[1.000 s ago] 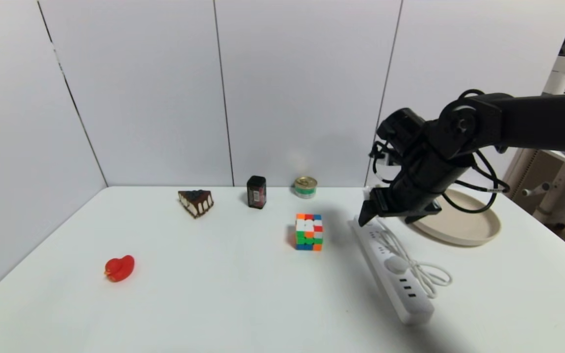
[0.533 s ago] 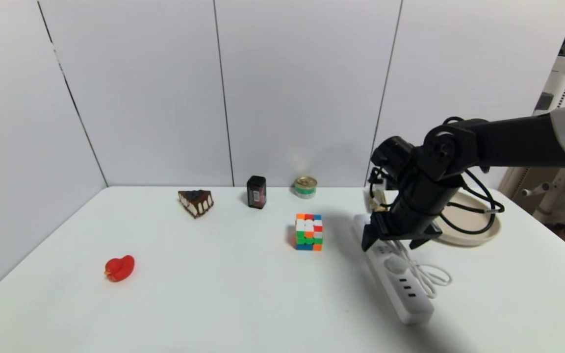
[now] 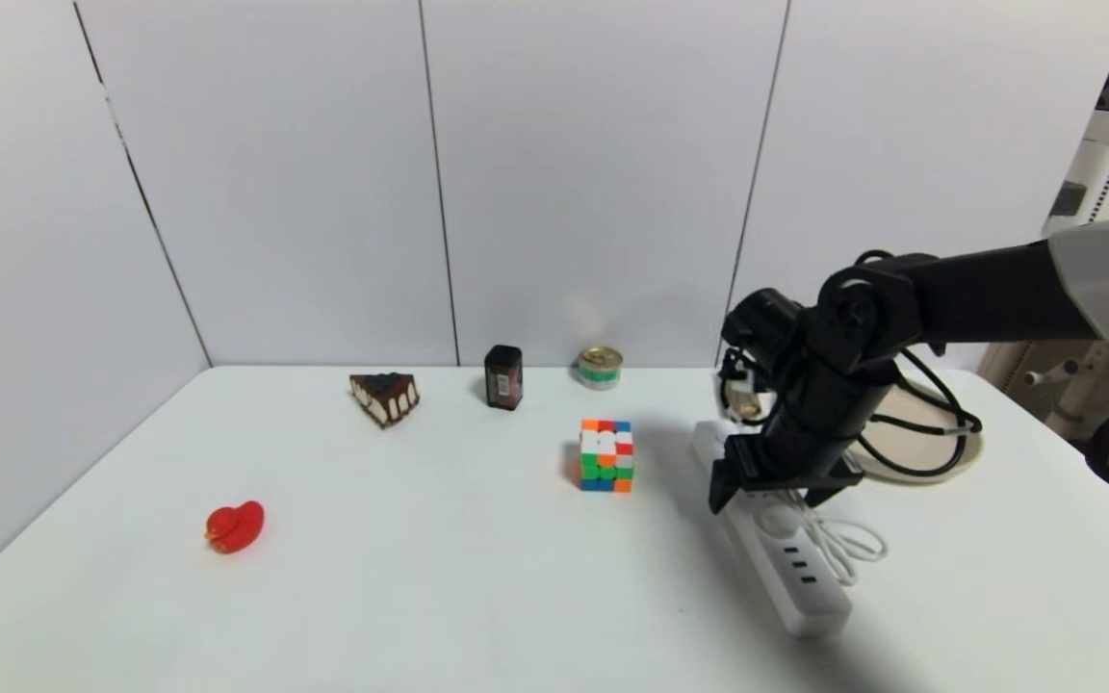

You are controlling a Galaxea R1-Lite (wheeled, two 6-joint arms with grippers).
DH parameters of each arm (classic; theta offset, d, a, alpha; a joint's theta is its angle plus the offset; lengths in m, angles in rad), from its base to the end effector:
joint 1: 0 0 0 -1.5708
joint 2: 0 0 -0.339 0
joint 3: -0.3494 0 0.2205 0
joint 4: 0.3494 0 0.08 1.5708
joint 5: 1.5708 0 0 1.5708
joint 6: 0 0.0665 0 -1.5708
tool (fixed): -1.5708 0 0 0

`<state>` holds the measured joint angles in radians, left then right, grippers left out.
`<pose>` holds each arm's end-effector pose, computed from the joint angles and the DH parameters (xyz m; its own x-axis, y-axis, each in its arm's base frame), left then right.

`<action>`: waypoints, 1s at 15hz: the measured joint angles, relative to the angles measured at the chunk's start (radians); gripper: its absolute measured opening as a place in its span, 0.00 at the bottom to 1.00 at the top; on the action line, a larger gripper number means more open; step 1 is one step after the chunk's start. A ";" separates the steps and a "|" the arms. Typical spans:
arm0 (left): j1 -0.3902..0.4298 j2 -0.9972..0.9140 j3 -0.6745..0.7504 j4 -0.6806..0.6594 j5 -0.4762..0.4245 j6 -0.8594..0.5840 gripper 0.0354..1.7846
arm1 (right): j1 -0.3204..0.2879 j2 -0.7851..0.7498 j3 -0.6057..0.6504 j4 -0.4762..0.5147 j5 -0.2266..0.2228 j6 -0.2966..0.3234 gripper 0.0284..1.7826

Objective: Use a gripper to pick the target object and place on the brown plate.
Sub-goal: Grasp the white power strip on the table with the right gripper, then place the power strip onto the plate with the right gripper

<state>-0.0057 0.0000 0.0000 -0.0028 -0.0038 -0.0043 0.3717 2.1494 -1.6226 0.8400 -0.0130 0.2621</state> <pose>0.0147 -0.0003 0.0759 1.0000 -0.0095 0.0028 0.0095 0.9999 -0.0043 0.4029 0.1561 0.1015 0.1935 0.0615 -0.9792 -0.1120 0.9929 0.0402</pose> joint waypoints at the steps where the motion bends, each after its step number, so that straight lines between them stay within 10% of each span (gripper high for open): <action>1: 0.000 0.000 0.000 0.000 0.000 0.000 0.94 | 0.000 0.003 0.009 -0.001 -0.001 0.000 0.92; 7: 0.000 0.000 0.000 0.000 0.000 0.000 0.94 | -0.002 0.000 0.049 -0.035 -0.007 0.000 0.48; 15: 0.001 0.000 0.000 0.000 0.000 0.000 0.94 | -0.018 -0.074 0.046 -0.034 -0.013 -0.013 0.46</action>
<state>-0.0051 0.0000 0.0000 -0.0028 -0.0036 -0.0038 0.3536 2.0753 -1.5764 0.8057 -0.0264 0.2491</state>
